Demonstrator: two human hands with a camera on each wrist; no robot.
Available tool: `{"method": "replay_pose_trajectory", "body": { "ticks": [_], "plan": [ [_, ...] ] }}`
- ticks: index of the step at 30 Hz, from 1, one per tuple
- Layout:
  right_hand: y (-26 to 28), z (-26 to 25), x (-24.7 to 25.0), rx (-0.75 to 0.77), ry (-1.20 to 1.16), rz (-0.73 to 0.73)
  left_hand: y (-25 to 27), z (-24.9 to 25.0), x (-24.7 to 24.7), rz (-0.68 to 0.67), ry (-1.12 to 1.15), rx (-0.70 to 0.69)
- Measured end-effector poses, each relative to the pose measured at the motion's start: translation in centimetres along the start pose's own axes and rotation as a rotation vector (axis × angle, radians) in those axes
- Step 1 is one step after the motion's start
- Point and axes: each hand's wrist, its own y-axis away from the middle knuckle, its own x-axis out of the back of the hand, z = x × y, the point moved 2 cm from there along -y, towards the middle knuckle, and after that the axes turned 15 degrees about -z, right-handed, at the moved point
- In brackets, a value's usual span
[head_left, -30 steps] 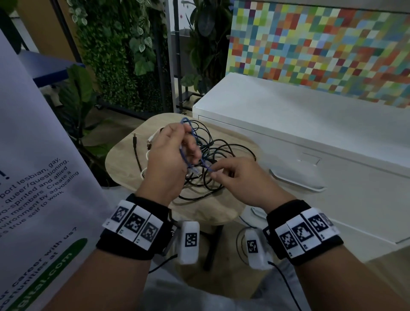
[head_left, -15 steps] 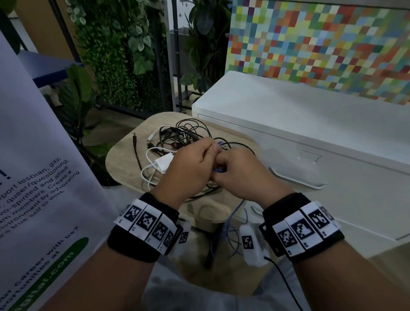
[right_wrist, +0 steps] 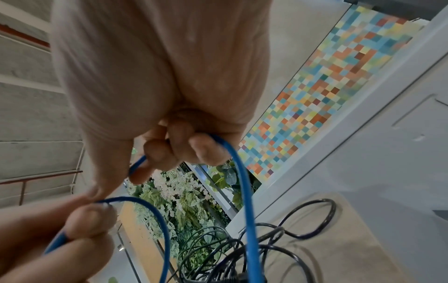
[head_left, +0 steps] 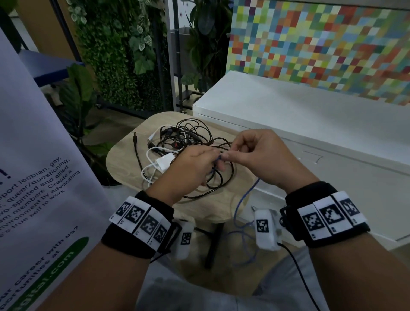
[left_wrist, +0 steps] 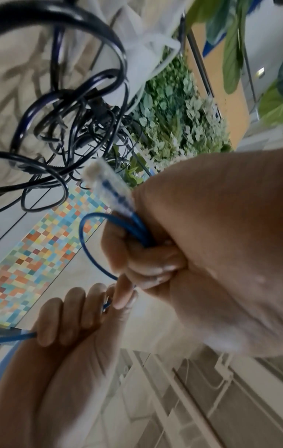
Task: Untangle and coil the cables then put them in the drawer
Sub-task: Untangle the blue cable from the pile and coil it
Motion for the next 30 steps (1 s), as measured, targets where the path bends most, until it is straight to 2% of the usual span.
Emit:
{"method": "replay_pose_trajectory", "body": {
  "ticks": [6,9,12,15,21,23,25,27,30],
  "plan": [
    [-0.2,1.0,-0.6,0.054,-0.091,0.067,0.7,-0.6,0.1,-0.120,0.367,0.024],
    [-0.1,1.6,-0.3,0.063,-0.156,0.087,0.9,-1.1,0.5,-0.135,0.520,0.025],
    [-0.1,2.2,-0.3,0.079,-0.179,0.106,0.9,-1.1,0.8,-0.095,0.632,-0.006],
    [-0.4,2.7,-0.8,0.062,-0.211,0.129,0.7,-0.4,0.6,-0.053,0.748,-0.096],
    [-0.1,4.4,-2.9,-0.057,-0.327,0.024,0.1,0.9,1.1,0.113,0.897,-0.292],
    [0.2,4.5,-3.6,-0.115,-0.184,-0.024,0.0,0.9,1.3,0.192,0.864,-0.335],
    [0.3,3.9,-4.0,-0.123,0.075,-0.084,-0.2,0.7,1.2,0.230,0.736,-0.334],
    [0.3,2.9,-4.2,-0.075,0.273,-0.151,-0.4,0.3,0.9,0.226,0.559,-0.306],
    [0.0,2.0,-4.5,-0.079,0.465,-0.220,-0.9,-0.3,0.4,0.200,0.291,-0.254]
  ]
}}
